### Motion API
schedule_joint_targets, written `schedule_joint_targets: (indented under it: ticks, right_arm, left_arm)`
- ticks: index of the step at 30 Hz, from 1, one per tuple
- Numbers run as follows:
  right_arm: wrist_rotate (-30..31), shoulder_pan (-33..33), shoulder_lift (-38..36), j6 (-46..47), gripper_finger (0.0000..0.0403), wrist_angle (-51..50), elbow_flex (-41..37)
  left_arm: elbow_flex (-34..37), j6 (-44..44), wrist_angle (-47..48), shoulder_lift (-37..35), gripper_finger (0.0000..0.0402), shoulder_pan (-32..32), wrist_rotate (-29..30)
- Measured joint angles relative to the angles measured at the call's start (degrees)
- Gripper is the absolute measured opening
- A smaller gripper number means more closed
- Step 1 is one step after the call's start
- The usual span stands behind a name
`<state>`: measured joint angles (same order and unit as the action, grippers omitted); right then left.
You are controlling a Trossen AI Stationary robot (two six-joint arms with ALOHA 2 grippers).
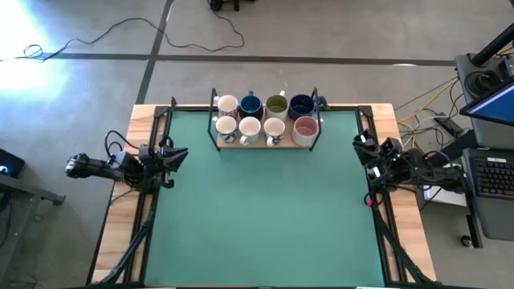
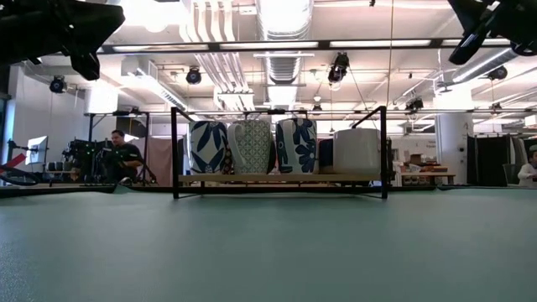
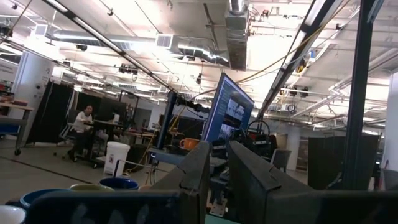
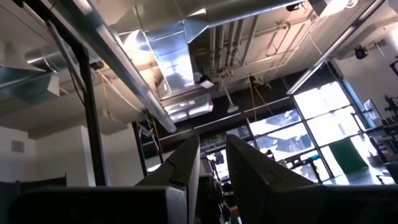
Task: Place coffee mugs
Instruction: Return to Home Position
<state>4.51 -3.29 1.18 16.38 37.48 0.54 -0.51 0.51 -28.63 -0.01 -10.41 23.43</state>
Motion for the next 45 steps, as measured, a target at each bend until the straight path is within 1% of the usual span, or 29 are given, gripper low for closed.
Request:
schedule_joint_targets:
  ticks: [45]
  right_arm:
    - [0.0, 0.0, 0.4, 0.1, 0.0068, -0.8, 0.0]
  left_arm:
    - [-0.7, 0.0, 0.1, 1.6, 0.0043, 0.0, 0.0]
